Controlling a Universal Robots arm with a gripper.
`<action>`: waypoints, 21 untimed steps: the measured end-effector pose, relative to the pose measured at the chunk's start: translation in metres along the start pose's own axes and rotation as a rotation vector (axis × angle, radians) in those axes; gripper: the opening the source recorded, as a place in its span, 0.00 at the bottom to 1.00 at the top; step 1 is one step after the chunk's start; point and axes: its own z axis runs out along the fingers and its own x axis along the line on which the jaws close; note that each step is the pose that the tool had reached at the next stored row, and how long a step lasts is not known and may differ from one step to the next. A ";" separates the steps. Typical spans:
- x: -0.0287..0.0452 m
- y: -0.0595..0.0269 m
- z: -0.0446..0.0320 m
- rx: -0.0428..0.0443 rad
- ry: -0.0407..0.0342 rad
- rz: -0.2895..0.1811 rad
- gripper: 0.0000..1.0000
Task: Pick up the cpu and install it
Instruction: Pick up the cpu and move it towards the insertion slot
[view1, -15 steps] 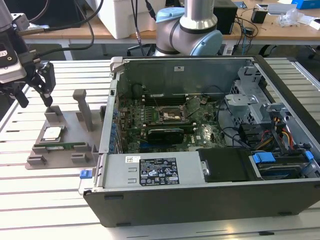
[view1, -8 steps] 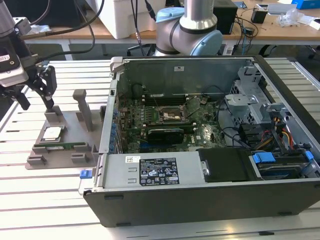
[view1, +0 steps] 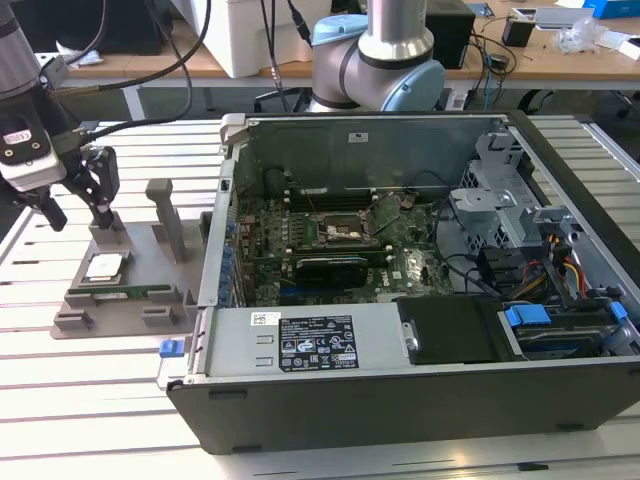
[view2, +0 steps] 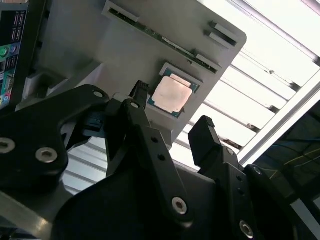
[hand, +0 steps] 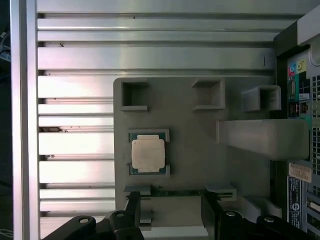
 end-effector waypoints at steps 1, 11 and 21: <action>0.0001 0.0000 0.0004 -0.0002 0.0002 -0.017 0.60; 0.0002 0.0000 0.0020 -0.0013 -0.0006 -0.053 0.60; 0.0007 0.0001 0.0083 -0.0012 -0.0004 -0.052 0.60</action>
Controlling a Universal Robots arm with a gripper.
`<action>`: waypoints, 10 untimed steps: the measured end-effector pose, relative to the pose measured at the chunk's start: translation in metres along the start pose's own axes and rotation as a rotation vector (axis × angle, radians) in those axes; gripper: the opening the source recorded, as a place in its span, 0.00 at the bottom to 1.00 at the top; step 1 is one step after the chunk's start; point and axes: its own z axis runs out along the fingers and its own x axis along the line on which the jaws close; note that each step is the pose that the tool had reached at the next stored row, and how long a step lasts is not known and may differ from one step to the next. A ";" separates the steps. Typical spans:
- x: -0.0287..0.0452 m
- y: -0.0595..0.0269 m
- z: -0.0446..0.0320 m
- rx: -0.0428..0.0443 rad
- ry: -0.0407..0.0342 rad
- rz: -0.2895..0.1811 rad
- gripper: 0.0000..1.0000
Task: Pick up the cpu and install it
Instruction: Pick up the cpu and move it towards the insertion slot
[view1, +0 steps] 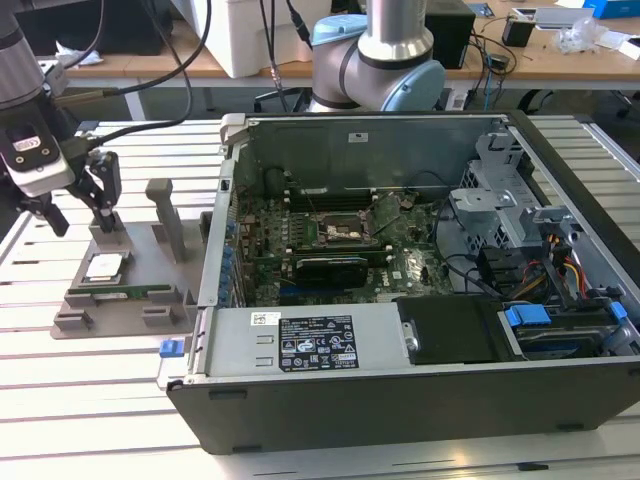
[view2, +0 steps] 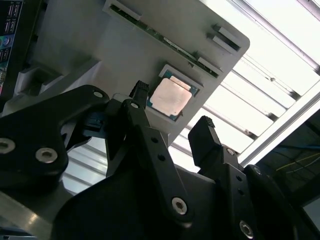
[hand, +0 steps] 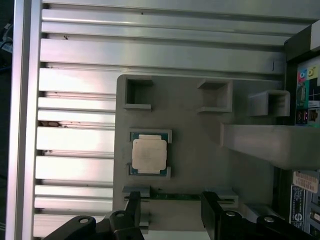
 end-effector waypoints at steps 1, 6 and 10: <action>0.0000 0.0000 0.0003 0.0000 0.0000 0.000 0.60; 0.0001 0.0000 0.0019 0.0000 0.0000 0.000 0.60; 0.0002 0.0000 0.0036 0.0000 0.0000 0.000 0.60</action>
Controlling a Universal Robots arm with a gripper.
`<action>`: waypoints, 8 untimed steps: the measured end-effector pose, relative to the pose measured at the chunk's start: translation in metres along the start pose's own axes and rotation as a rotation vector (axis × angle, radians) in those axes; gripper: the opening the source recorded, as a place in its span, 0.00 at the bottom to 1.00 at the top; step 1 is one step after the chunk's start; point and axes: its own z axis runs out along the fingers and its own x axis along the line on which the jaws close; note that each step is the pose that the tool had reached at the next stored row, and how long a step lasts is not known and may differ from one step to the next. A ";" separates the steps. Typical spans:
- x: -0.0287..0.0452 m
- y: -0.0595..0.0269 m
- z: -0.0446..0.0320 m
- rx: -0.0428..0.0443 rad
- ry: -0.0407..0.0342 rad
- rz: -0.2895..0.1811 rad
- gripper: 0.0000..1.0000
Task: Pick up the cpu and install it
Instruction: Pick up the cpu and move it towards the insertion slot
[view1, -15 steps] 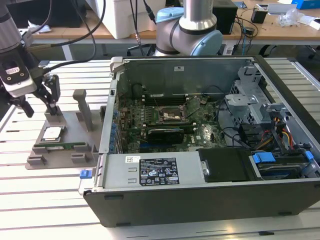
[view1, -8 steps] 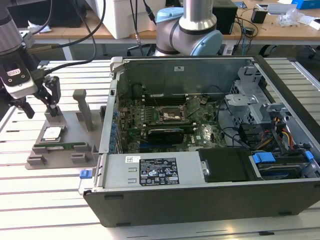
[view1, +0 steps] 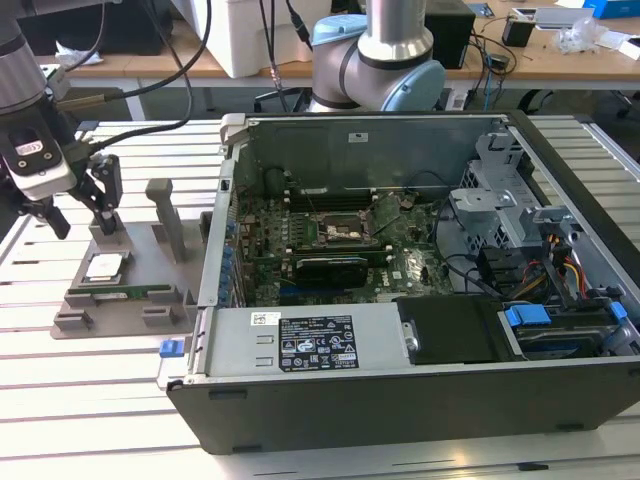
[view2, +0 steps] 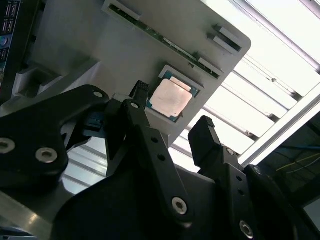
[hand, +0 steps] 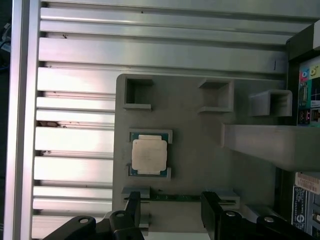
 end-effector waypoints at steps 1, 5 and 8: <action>0.0000 0.0000 0.0004 0.0000 0.0000 0.000 0.60; 0.0001 0.0000 0.0021 0.0000 0.0000 0.000 0.60; 0.0001 0.0000 0.0030 0.0000 0.0001 0.000 0.60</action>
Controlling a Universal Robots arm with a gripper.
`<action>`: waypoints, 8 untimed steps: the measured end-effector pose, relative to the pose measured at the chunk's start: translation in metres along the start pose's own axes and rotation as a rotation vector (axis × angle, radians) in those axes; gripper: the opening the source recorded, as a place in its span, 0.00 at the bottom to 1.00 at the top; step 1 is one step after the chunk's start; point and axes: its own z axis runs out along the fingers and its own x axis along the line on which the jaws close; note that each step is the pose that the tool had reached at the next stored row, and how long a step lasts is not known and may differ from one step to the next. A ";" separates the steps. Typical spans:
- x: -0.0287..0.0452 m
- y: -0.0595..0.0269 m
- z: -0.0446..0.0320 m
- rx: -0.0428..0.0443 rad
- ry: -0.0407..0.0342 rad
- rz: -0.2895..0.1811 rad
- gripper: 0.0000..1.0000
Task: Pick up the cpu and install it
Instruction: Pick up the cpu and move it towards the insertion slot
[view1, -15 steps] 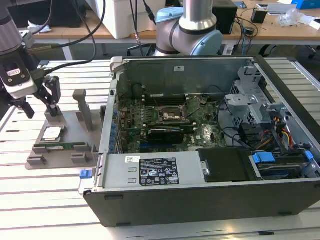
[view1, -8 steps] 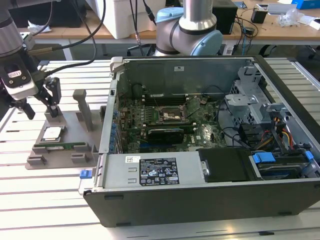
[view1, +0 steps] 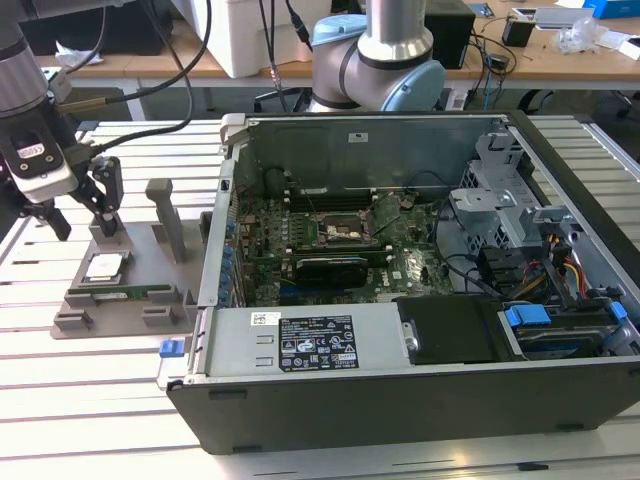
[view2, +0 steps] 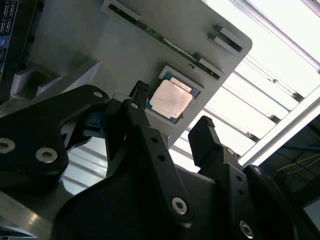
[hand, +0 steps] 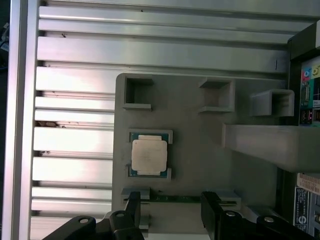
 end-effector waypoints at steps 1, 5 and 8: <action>0.0000 0.0000 0.0003 0.0000 0.0000 0.000 0.60; 0.0000 0.0000 0.0019 -0.0001 -0.0001 0.000 0.60; 0.0001 0.0000 0.0029 0.0000 -0.0001 0.000 0.60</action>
